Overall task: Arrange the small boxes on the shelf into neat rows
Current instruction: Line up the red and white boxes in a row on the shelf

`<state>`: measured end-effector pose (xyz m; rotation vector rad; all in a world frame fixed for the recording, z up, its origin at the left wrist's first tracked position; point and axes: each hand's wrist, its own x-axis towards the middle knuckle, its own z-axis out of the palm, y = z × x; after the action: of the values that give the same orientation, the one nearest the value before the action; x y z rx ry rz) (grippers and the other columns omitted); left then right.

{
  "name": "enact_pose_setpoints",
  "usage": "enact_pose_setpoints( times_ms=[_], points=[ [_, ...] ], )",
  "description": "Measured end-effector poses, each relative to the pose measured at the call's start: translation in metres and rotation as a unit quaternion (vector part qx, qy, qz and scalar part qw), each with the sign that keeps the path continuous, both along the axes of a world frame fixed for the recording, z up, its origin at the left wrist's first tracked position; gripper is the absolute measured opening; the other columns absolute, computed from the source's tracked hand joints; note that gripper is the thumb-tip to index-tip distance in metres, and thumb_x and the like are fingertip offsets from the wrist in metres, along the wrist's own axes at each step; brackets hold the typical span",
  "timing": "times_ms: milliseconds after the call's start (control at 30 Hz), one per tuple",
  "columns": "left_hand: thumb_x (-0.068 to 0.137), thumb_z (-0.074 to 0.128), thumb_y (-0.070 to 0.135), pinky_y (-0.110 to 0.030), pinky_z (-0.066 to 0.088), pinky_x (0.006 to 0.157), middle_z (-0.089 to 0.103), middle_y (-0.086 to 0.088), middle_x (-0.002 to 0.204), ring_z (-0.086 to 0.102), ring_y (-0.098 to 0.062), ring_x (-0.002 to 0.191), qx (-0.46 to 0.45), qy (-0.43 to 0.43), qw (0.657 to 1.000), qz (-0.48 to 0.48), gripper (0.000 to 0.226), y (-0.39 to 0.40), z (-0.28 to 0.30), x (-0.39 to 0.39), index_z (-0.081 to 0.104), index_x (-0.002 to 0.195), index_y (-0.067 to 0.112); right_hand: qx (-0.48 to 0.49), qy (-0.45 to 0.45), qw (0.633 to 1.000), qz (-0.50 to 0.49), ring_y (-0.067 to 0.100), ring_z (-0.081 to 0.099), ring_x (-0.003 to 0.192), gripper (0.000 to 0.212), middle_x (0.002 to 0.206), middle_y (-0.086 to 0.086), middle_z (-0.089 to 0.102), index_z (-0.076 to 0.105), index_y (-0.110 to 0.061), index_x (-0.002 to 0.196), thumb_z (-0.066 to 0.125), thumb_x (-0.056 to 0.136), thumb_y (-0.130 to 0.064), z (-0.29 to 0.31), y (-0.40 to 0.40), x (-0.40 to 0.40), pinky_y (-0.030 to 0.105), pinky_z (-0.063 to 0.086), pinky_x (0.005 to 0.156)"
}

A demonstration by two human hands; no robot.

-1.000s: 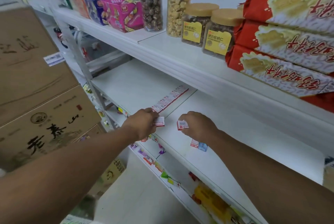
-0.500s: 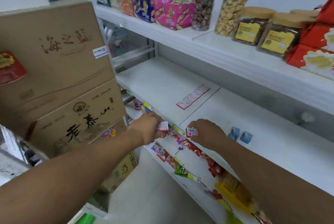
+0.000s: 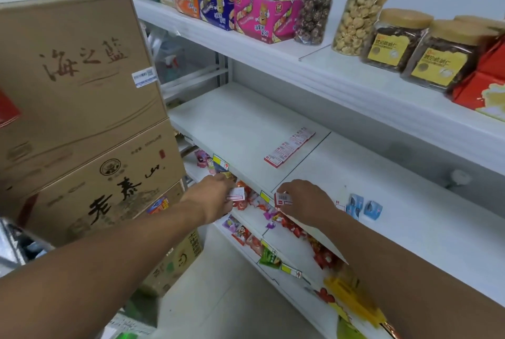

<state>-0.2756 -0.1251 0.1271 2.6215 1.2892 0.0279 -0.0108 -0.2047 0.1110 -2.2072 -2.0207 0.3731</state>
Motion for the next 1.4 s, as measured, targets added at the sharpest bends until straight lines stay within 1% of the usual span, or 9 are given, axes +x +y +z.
enact_pose_setpoints(
  times_ms=[133, 233, 367, 567, 833, 933, 1067, 1200, 1400],
  points=[
    [0.096, 0.064, 0.029, -0.044, 0.057, 0.085, 0.057, 0.003, 0.112, 0.059, -0.022, 0.106, -0.014, 0.019, 1.0, 0.0, 0.026, 0.019, -0.003, 0.019, 0.065, 0.122, 0.029, 0.007, 0.012, 1.0, -0.005, 0.016, 0.063, 0.108, 0.045, 0.122, -0.006, 0.066, 0.063, -0.036, 0.131, 0.077, 0.088, -0.04, -0.008, 0.023, 0.016, 0.029, 0.046, 0.083],
    [0.097, 0.064, 0.027, -0.043, 0.057, 0.086, 0.059, -0.001, 0.12, 0.06, -0.024, 0.111, -0.024, 0.027, 0.999, 0.002, 0.03, 0.04, -0.004, 0.034, 0.065, 0.126, 0.023, 0.003, 0.025, 1.0, -0.004, 0.017, 0.065, 0.103, 0.039, 0.115, -0.005, 0.067, 0.066, -0.033, 0.126, 0.076, 0.089, -0.039, -0.012, 0.042, 0.029, 0.032, 0.053, 0.085],
    [0.096, 0.066, 0.03, -0.045, 0.058, 0.086, 0.06, 0.0, 0.119, 0.061, -0.023, 0.11, -0.03, 0.031, 0.999, -0.003, 0.03, 0.06, -0.011, 0.048, 0.066, 0.126, 0.025, 0.002, 0.038, 0.999, -0.004, 0.018, 0.068, 0.105, 0.041, 0.118, -0.006, 0.069, 0.063, -0.03, 0.132, 0.073, 0.093, -0.039, -0.018, 0.06, 0.036, 0.032, 0.056, 0.09],
    [0.097, 0.067, 0.031, -0.047, 0.058, 0.085, 0.059, 0.001, 0.114, 0.061, -0.023, 0.109, -0.036, 0.025, 0.998, -0.041, 0.028, 0.087, -0.014, 0.064, 0.067, 0.125, 0.026, -0.009, 0.028, 0.999, -0.015, 0.015, 0.068, 0.099, 0.036, 0.114, -0.005, 0.069, 0.063, -0.03, 0.129, 0.071, 0.095, -0.039, -0.026, 0.078, 0.034, 0.021, 0.048, 0.077],
    [0.097, 0.068, 0.032, -0.045, 0.056, 0.09, 0.059, -0.002, 0.12, 0.058, -0.025, 0.114, -0.048, 0.015, 0.995, -0.082, 0.038, 0.136, -0.035, 0.069, 0.065, 0.134, 0.025, -0.026, 0.027, 0.998, -0.053, 0.021, 0.061, 0.114, 0.039, 0.125, -0.001, 0.063, 0.063, -0.029, 0.133, 0.068, 0.095, -0.033, -0.031, 0.089, 0.017, 0.037, 0.051, 0.094],
    [0.097, 0.068, 0.031, -0.046, 0.055, 0.091, 0.057, -0.002, 0.117, 0.058, -0.026, 0.113, -0.059, 0.003, 0.992, -0.113, 0.036, 0.155, -0.043, 0.066, 0.065, 0.132, 0.023, -0.048, 0.026, 0.996, -0.075, 0.024, 0.06, 0.117, 0.039, 0.125, 0.002, 0.063, 0.065, -0.026, 0.134, 0.068, 0.096, -0.031, -0.035, 0.087, 0.007, 0.039, 0.051, 0.097],
    [0.097, 0.065, 0.034, -0.047, 0.056, 0.092, 0.057, 0.002, 0.117, 0.057, -0.022, 0.111, -0.056, 0.003, 0.986, -0.158, 0.036, 0.177, -0.047, 0.067, 0.062, 0.131, 0.024, -0.058, 0.023, 0.991, -0.114, 0.024, 0.063, 0.111, 0.037, 0.119, 0.003, 0.065, 0.067, -0.026, 0.131, 0.069, 0.094, -0.029, -0.034, 0.091, -0.007, 0.034, 0.053, 0.089],
    [0.097, 0.061, 0.032, -0.046, 0.056, 0.095, 0.057, 0.001, 0.124, 0.055, -0.022, 0.116, -0.046, 0.0, 0.98, -0.194, 0.041, 0.194, -0.047, 0.07, 0.059, 0.136, 0.023, -0.044, 0.023, 0.985, -0.162, 0.025, 0.064, 0.108, 0.039, 0.118, 0.003, 0.067, 0.067, -0.027, 0.13, 0.071, 0.092, -0.028, -0.032, 0.094, -0.019, 0.034, 0.053, 0.088],
    [0.095, 0.062, 0.033, -0.044, 0.058, 0.091, 0.059, 0.002, 0.123, 0.057, -0.02, 0.113, -0.047, -0.001, 0.975, -0.219, 0.047, 0.207, -0.047, 0.075, 0.059, 0.141, 0.025, -0.029, 0.025, 0.979, -0.198, 0.025, 0.065, 0.102, 0.031, 0.111, 0.001, 0.068, 0.071, -0.029, 0.12, 0.071, 0.089, -0.027, -0.029, 0.093, -0.031, 0.033, 0.052, 0.08]
  ],
)
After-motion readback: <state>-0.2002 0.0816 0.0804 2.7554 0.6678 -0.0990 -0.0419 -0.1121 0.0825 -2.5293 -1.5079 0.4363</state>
